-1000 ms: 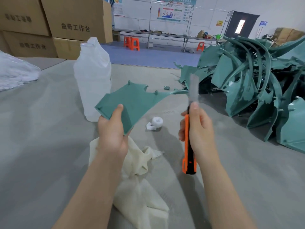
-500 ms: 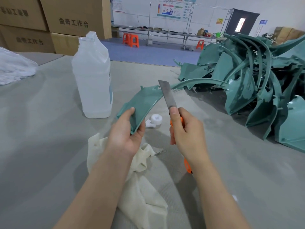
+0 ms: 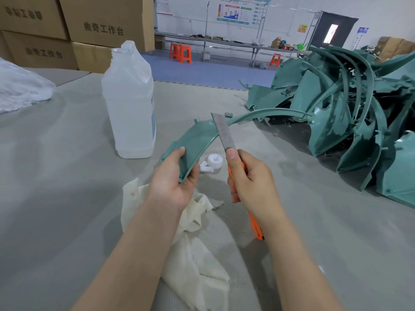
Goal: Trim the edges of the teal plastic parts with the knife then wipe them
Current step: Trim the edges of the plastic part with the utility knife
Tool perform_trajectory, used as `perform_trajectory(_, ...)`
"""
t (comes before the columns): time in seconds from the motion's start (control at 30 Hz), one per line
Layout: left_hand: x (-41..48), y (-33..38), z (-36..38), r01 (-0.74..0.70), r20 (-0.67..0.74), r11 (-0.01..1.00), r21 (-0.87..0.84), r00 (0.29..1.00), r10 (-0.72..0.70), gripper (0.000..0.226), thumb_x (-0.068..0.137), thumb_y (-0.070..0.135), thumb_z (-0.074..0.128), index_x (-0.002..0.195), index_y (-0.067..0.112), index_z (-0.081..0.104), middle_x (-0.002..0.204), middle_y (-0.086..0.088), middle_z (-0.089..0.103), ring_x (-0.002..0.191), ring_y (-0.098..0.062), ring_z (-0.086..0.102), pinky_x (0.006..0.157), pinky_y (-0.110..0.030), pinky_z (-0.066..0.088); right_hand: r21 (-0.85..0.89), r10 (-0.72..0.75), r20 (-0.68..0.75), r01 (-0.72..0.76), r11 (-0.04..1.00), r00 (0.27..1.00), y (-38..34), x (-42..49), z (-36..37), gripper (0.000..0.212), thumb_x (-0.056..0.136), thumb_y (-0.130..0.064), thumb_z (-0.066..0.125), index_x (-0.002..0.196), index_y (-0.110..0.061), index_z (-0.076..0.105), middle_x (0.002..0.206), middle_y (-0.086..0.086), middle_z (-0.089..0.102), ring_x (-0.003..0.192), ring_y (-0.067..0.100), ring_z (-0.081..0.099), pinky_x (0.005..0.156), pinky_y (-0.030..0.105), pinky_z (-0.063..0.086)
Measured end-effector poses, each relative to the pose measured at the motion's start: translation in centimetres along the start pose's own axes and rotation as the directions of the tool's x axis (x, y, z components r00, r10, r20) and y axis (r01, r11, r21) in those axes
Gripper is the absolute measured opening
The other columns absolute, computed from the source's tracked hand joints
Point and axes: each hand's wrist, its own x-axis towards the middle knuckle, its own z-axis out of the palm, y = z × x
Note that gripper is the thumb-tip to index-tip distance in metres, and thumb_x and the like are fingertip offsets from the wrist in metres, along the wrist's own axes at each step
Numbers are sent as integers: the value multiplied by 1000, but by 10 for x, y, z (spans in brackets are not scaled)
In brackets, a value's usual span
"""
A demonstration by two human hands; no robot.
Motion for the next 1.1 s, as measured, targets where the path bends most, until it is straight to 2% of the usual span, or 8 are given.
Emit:
perform_trajectory(0.1, 0, 1, 0, -5, -7, 1000, 5, 1000, 5, 9, 93, 8, 58, 101, 5, 58, 88, -10, 62, 65, -15, 60, 40, -16, 48, 25, 16, 15, -16, 1000, 1000, 0, 0, -1, 53, 90, -61, 40, 68, -13, 37, 52, 13, 40, 39, 16, 45, 45, 45, 47)
perform_trajectory(0.2, 0, 2, 0, -9, -5, 1000, 19, 1000, 10, 7, 93, 8, 57, 99, 6, 58, 89, -10, 62, 66, -15, 59, 40, -15, 48, 30, 29, 35, -30, 999, 999, 0, -1, -2, 54, 89, -62, 40, 68, -12, 38, 51, 12, 41, 39, 16, 45, 45, 42, 47)
perform_trajectory(0.33, 2, 3, -1, -29, -19, 999, 34, 999, 30, 23, 93, 8, 57, 115, 5, 58, 100, -11, 62, 70, -15, 60, 41, -15, 49, 54, 57, 66, -61, 997, 996, -1, -2, -3, 49, 90, -60, 42, 65, -17, 41, 48, 1, 40, 40, 15, 44, 44, 36, 45)
perform_trajectory(0.43, 3, 4, -2, -38, -26, 998, 53, 999, 39, 27, 93, 9, 58, 119, 5, 57, 105, -11, 62, 72, -15, 60, 42, -15, 48, 60, 57, 78, -62, 996, 995, -1, -2, -3, 45, 96, -51, 44, 61, -23, 42, 48, -2, 39, 40, 14, 43, 42, 30, 44)
perform_trajectory(0.6, 5, 5, -3, -59, -43, 995, 76, 997, 63, 21, 92, 9, 59, 113, 7, 58, 106, -11, 63, 73, -15, 60, 43, -15, 49, 50, 53, 98, -58, 997, 994, 0, -1, -4, 46, 97, -50, 43, 65, -17, 41, 48, -1, 40, 39, 15, 44, 43, 29, 43)
perform_trajectory(0.73, 5, 5, -3, -40, -33, 996, 75, 999, 43, 11, 93, 9, 58, 104, 7, 59, 104, -11, 64, 73, -15, 61, 42, -15, 49, 56, 64, 111, -71, 996, 992, -1, -1, -4, 44, 98, -49, 43, 62, -23, 44, 48, -1, 40, 40, 14, 44, 42, 28, 43)
perform_trajectory(0.93, 5, 6, -4, -43, -38, 996, 76, 998, 46, 17, 93, 9, 58, 110, 7, 58, 105, -12, 65, 74, -16, 62, 43, -15, 49, 74, 69, 133, -79, 994, 989, -2, -1, -5, 49, 98, -48, 43, 71, -8, 41, 48, -4, 38, 40, 16, 44, 42, 28, 42)
perform_trajectory(1.1, 7, 8, -5, -63, -55, 992, 106, 996, 69, 7, 92, 10, 59, 99, 8, 59, 105, -12, 65, 76, -17, 62, 44, -15, 50, 135, 113, 168, -137, 981, 979, -3, -1, -7, 49, 98, -45, 45, 69, -7, 38, 53, -2, 33, 45, 16, 40, 38, 26, 38)
